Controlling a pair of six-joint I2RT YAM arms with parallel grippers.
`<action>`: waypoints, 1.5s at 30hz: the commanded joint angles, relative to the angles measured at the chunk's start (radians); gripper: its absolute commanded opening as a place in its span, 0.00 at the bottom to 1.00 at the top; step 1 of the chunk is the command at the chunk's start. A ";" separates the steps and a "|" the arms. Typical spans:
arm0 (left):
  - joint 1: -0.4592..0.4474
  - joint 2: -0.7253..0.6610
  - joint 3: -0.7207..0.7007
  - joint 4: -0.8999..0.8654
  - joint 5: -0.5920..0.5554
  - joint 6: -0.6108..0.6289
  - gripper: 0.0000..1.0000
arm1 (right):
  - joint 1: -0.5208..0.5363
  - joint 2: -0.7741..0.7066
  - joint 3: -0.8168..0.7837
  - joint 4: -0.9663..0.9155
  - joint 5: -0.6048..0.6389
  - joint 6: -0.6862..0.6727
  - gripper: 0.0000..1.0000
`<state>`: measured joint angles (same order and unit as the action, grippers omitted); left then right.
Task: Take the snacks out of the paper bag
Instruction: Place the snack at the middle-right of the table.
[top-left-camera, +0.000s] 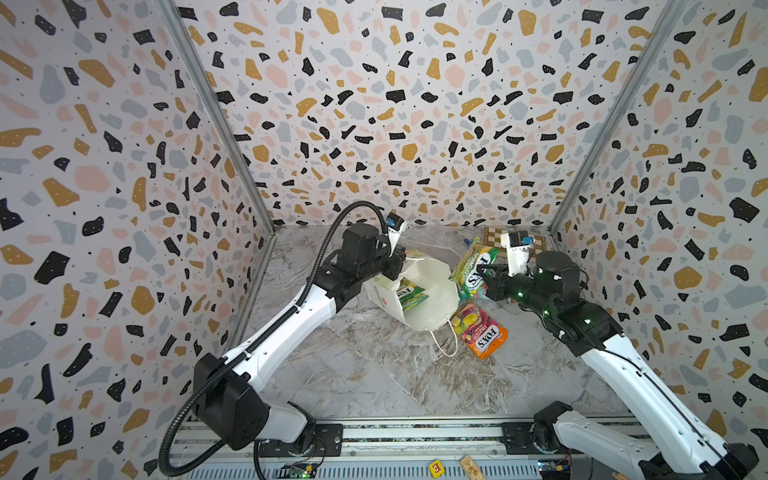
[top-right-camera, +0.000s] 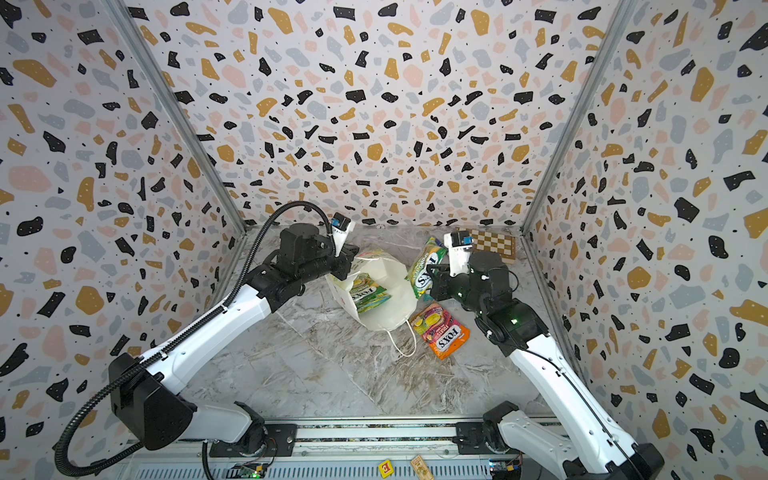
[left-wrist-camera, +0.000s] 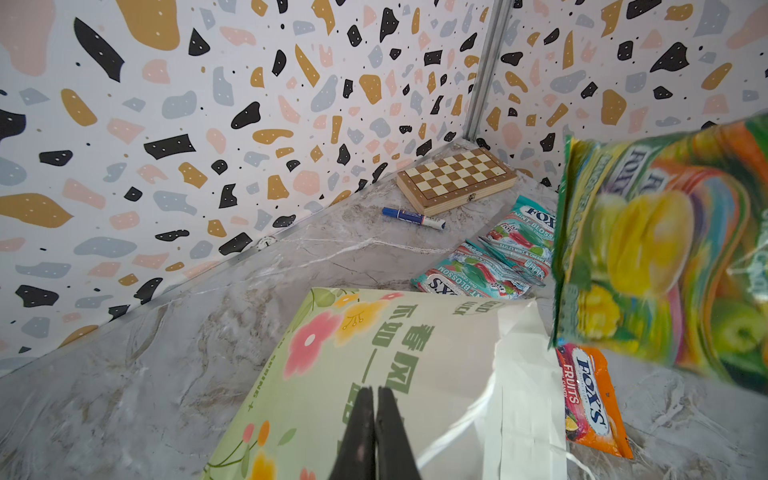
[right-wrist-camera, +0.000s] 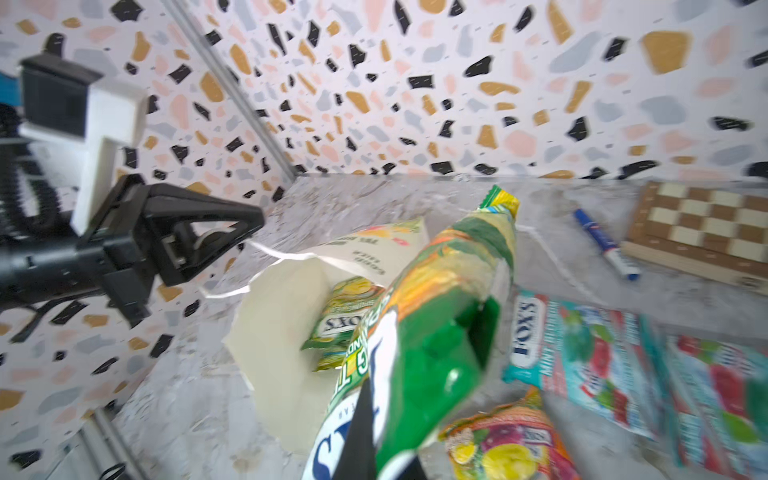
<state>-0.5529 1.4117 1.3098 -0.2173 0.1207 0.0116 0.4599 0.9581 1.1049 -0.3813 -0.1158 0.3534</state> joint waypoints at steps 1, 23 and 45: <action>-0.001 -0.008 0.036 0.028 -0.015 0.001 0.00 | -0.038 -0.042 0.052 -0.123 0.156 -0.072 0.00; -0.004 -0.012 0.034 0.027 -0.019 0.004 0.00 | -0.575 -0.110 -0.408 0.053 -0.114 0.116 0.00; -0.008 -0.008 0.031 0.029 -0.023 0.007 0.00 | -0.648 -0.163 -0.620 0.065 -0.048 0.167 0.45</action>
<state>-0.5552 1.4117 1.3098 -0.2176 0.1120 0.0120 -0.1841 0.8112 0.4889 -0.3046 -0.2123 0.5049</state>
